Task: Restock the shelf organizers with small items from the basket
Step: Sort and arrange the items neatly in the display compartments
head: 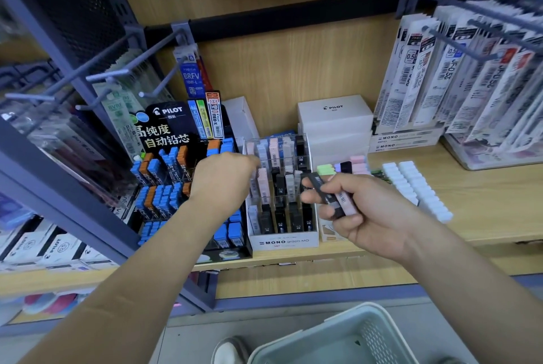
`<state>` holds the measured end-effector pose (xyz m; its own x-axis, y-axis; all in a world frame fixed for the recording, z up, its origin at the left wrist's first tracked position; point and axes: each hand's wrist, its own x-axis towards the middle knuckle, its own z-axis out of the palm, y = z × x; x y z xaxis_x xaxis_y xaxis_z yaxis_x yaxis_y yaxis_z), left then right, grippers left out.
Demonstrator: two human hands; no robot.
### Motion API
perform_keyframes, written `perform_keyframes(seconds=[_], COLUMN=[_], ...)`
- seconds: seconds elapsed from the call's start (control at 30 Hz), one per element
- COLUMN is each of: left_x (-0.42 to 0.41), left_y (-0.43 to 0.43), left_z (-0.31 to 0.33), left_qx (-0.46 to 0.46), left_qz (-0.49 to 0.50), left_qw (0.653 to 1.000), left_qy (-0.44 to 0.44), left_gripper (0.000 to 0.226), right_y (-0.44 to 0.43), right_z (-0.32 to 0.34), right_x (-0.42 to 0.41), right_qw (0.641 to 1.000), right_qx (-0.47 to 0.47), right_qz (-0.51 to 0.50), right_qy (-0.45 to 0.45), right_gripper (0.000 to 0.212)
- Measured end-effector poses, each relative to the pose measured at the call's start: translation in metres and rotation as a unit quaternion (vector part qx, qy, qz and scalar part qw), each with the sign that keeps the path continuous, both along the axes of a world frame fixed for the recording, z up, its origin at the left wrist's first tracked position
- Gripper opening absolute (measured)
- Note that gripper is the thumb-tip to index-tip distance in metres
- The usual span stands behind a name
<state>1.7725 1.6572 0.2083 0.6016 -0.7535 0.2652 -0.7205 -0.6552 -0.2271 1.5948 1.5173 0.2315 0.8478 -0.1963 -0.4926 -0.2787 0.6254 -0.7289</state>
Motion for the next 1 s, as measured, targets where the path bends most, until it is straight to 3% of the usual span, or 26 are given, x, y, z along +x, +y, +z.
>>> perform_keyframes(seconds=[0.07,0.13,0.2,0.27,0.3,0.47,0.6,0.77,0.87,1.0], left_x=[-0.005,-0.02,-0.038,-0.056,-0.061,-0.055,-0.057,-0.058,-0.06,-0.056], left_y=[0.001,0.0,-0.002,-0.004,-0.004,-0.001,0.0,0.001,0.001,0.001], left_z=[0.013,0.029,0.041,0.045,0.046,0.047,0.047,0.047,0.047,0.047], left_qx=[-0.049,-0.171,-0.256,-0.256,-0.253,-0.323,-0.274,-0.25,-0.251,-0.33], left_qz=[-0.015,-0.042,-0.066,-0.069,-0.069,-0.024,-0.03,-0.097,-0.114,-0.053], left_qw=[0.997,0.971,0.894,0.794,0.767,0.703,0.708,0.715,0.737,0.741], left_qy=[0.058,0.164,0.361,0.546,0.585,0.633,0.65,0.646,0.616,0.582], left_gripper=[0.025,0.019,0.015,0.012,0.011,0.004,0.006,0.053,0.043,0.013], right_y=[0.002,0.002,0.003,0.004,0.005,0.008,0.007,0.012,0.012,0.009], right_z=[0.001,0.0,-0.001,-0.002,-0.002,-0.001,-0.003,-0.006,-0.006,-0.006], right_x=[-0.002,-0.003,-0.003,-0.002,-0.002,0.002,0.004,0.005,0.007,0.009], right_qw=[1.0,0.999,0.997,0.995,0.995,0.994,0.99,0.989,0.995,0.999], right_qx=[-0.009,-0.035,-0.069,-0.086,-0.091,-0.103,-0.11,-0.144,-0.101,0.012], right_qz=[0.016,0.034,0.04,0.04,0.039,-0.032,-0.076,-0.025,-0.011,-0.014], right_qy=[-0.004,-0.01,-0.018,-0.025,-0.027,-0.029,-0.03,-0.03,-0.023,-0.041], right_gripper=[0.008,0.009,0.008,0.006,0.009,0.007,0.008,0.012,0.015,0.02])
